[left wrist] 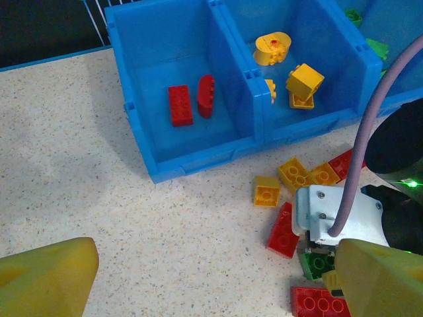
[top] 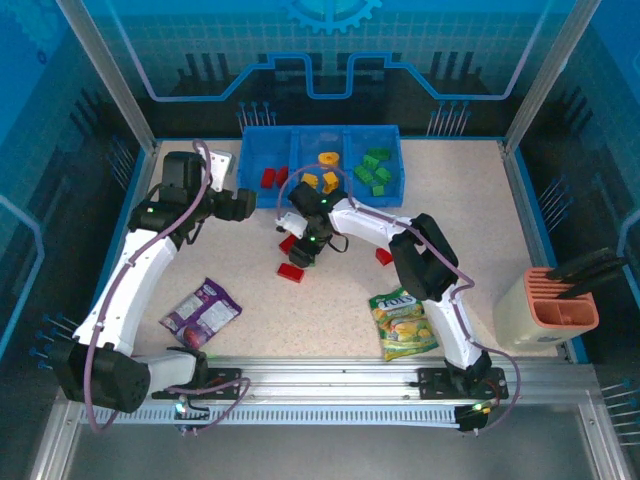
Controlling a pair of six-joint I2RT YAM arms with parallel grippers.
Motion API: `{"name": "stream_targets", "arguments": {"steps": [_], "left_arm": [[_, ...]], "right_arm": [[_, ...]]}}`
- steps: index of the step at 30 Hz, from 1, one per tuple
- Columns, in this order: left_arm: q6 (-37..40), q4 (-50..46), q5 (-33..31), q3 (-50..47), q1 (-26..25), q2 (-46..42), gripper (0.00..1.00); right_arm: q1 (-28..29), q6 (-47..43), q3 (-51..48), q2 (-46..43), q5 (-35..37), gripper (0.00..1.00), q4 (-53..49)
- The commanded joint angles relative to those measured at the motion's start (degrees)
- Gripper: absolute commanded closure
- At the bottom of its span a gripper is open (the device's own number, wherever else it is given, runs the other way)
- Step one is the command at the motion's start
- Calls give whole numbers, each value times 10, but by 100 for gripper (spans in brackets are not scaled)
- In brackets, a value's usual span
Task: Sort the legos into containers by color
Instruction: Pick up the lego from the center of the table, then place the lego in the container.
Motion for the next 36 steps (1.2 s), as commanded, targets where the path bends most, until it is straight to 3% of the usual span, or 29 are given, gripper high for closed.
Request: {"name": "stream_targets", "arguments": {"steps": [1, 9, 17, 23, 31, 36], "left_arm": [[7, 2, 11, -7, 6, 2, 7], [6, 1, 14, -7, 6, 2, 7], [6, -1, 13, -6, 6, 2, 6], [6, -1, 12, -6, 6, 3, 7], [8, 0, 12, -6, 6, 7, 6], [6, -1, 13, -6, 6, 14, 6]], "right_arm": [[6, -18, -21, 13, 41, 41, -22], [6, -40, -62, -3, 56, 37, -19], [2, -28, -38, 15, 73, 62, -25], [-9, -20, -54, -3, 107, 73, -20], [-89, 25, -66, -161, 144, 76, -39], [-157, 32, -25, -188, 184, 75, -30]]}}
